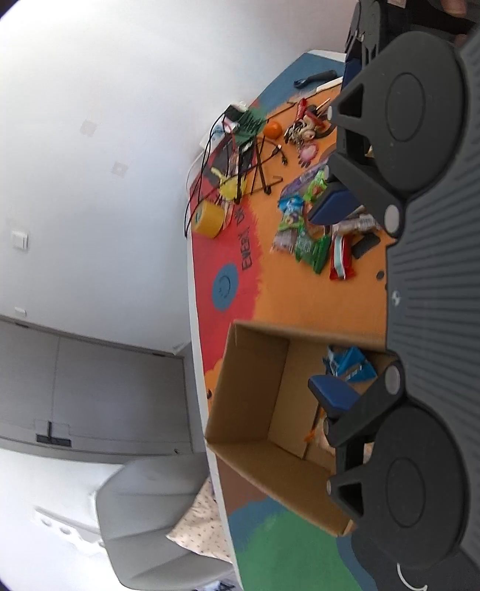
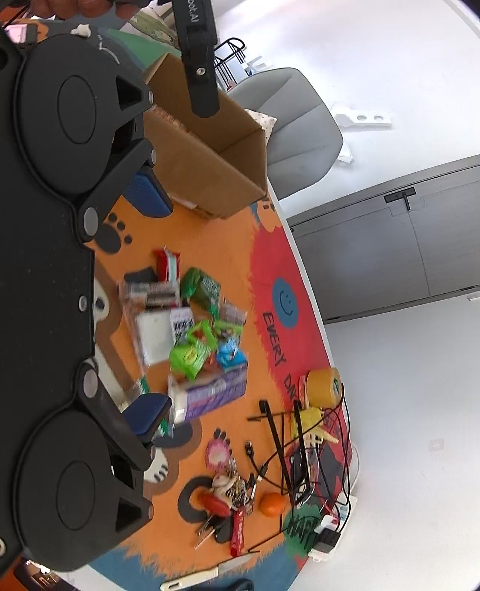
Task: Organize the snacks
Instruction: 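Move both tools back toward the snack pile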
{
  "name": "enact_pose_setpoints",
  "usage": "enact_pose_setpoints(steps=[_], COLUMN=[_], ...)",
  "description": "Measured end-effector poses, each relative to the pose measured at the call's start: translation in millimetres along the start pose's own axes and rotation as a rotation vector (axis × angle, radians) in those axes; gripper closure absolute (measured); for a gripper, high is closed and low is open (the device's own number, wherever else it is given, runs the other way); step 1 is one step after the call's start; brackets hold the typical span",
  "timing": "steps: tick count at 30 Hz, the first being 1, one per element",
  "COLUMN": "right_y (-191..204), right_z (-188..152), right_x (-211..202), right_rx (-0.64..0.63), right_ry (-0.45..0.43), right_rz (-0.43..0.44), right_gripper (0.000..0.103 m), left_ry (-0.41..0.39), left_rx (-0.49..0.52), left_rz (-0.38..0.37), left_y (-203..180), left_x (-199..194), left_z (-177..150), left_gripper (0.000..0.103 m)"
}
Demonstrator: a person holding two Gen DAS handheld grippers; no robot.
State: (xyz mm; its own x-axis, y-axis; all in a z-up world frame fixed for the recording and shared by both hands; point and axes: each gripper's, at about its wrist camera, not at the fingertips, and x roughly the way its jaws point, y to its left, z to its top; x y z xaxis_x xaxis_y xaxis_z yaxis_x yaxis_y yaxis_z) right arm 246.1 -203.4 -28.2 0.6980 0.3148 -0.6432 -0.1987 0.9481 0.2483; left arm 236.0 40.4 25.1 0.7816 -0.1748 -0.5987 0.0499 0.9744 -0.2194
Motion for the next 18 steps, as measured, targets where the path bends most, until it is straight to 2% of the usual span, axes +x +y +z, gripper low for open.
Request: enact_pose_setpoints(steps=[3, 14, 18], right_y=[-14.7, -63.0, -72.7], right_z=[-6.7, -30.4, -39.3], right_x=[-2.8, -7.0, -6.9], right_rx=[0.013, 0.033, 0.025], right_ry=[0.010, 0.010, 0.000], right_rz=[0.041, 0.006, -0.004], right_gripper=[0.000, 0.000, 0.000], left_ry=[-0.013, -0.030, 0.002], left_rx=[-0.024, 0.015, 0.024], left_rz=[-0.023, -0.049, -0.055], left_y=[-10.0, -50.3, -63.7], left_x=[-1.4, 12.8, 22.9], left_z=[-6.0, -26.0, -34.0], left_gripper=[0.016, 0.012, 0.012])
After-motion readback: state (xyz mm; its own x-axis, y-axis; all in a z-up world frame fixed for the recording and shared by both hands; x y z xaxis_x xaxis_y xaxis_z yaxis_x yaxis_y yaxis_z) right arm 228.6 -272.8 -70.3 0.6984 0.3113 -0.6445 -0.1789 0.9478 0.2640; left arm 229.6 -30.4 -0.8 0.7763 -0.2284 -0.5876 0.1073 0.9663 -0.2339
